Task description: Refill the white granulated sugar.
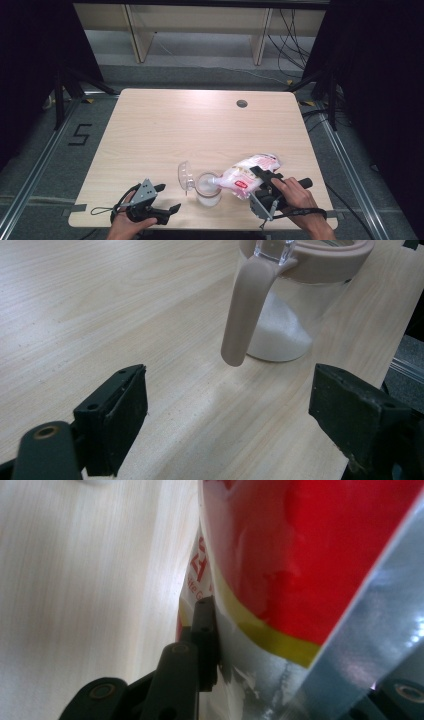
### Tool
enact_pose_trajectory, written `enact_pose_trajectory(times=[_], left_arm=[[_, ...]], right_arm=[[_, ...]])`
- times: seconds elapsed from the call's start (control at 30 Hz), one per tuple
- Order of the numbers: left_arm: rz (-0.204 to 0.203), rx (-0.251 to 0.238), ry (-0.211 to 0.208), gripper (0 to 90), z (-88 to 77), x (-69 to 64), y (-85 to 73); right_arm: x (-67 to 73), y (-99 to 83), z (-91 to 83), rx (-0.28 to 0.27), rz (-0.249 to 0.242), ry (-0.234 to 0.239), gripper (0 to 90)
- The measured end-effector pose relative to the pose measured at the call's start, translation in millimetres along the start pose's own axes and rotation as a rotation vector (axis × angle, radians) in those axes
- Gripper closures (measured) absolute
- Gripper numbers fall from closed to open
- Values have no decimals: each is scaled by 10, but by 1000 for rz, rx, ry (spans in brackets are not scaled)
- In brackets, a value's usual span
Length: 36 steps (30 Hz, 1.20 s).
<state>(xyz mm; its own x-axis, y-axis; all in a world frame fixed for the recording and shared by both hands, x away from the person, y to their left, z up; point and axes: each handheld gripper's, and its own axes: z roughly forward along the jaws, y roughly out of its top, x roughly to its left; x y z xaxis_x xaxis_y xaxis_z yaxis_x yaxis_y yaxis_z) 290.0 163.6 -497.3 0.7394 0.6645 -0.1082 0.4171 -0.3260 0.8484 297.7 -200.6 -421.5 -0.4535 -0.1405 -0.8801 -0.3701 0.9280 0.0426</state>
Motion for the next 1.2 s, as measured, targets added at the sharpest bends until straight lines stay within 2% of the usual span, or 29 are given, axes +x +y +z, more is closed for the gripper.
enact_pose_trajectory(times=[0.03,0.07,0.1,0.13,0.17,0.23,0.27,0.3,0.37,0.4,0.43,0.47,0.5,0.53,0.67,0.7,0.73,0.77,0.9,0.93,0.97,1.0,1.07,1.13,1.2], left_arm=[[-6,-4,-8,154,4,-1,-2],[-5,-2,-7,154,3,0,-3],[1,0,-6,154,1,4,-2],[0,-3,-9,154,-1,1,0],[2,-1,-5,154,-3,4,0],[-4,-2,-7,154,-2,2,-1],[-5,-3,-7,153,0,2,-2],[-4,-2,-7,154,1,1,-2],[1,0,-6,153,-2,4,1],[2,2,-2,154,-9,2,2],[0,-2,-4,154,-10,2,2],[-12,-13,-5,154,-1,0,0],[-10,-12,-5,154,-1,2,-1],[-9,-11,-4,154,-1,2,-1],[0,-2,-2,154,-11,3,2],[0,-5,-5,154,-9,10,2],[-5,-8,-4,154,-7,8,1],[-6,-9,-4,154,-8,8,1],[-1,-5,-4,154,-8,8,1],[-4,-5,0,154,-11,2,4],[4,-1,3,154,-15,10,6],[-7,-8,-1,154,-12,3,5],[8,2,11,153,-21,17,8],[-1,-8,5,154,-22,13,8],[-6,-9,3,153,-18,17,5]], right_arm=[[16,-13,-12,5,42,-5,748],[-17,-18,-11,-12,19,-13,750],[25,-35,-17,-3,116,-5,751],[-6,-49,-17,-15,116,-9,752],[-14,-63,-20,-21,146,-13,752],[-65,-82,-32,-33,131,-19,754],[-48,-99,-45,-27,199,-14,754],[-60,-111,-48,-33,203,-19,754],[-62,-132,-58,-34,251,-16,755],[-111,-143,-51,-58,188,-32,756],[-80,-153,-50,-56,264,-19,756],[-100,-152,-52,-57,242,-26,757],[-97,-155,-45,-64,259,-21,758],[-73,-156,-41,-63,295,-21,758],[-45,-181,-3,-72,353,-15,760],[-76,-191,9,-82,308,-25,761],[-32,-204,27,-75,376,-12,761],[-46,-217,42,-89,350,-12,761],[-5,-276,70,-92,466,11,763],[-9,-297,88,-105,477,11,763],[10,-310,91,-107,526,18,764],[6,-343,104,-116,546,18,764],[-1,-384,118,-129,561,20,766],[6,-419,132,-128,607,19,766],[2,-454,152,-135,617,15,768]])
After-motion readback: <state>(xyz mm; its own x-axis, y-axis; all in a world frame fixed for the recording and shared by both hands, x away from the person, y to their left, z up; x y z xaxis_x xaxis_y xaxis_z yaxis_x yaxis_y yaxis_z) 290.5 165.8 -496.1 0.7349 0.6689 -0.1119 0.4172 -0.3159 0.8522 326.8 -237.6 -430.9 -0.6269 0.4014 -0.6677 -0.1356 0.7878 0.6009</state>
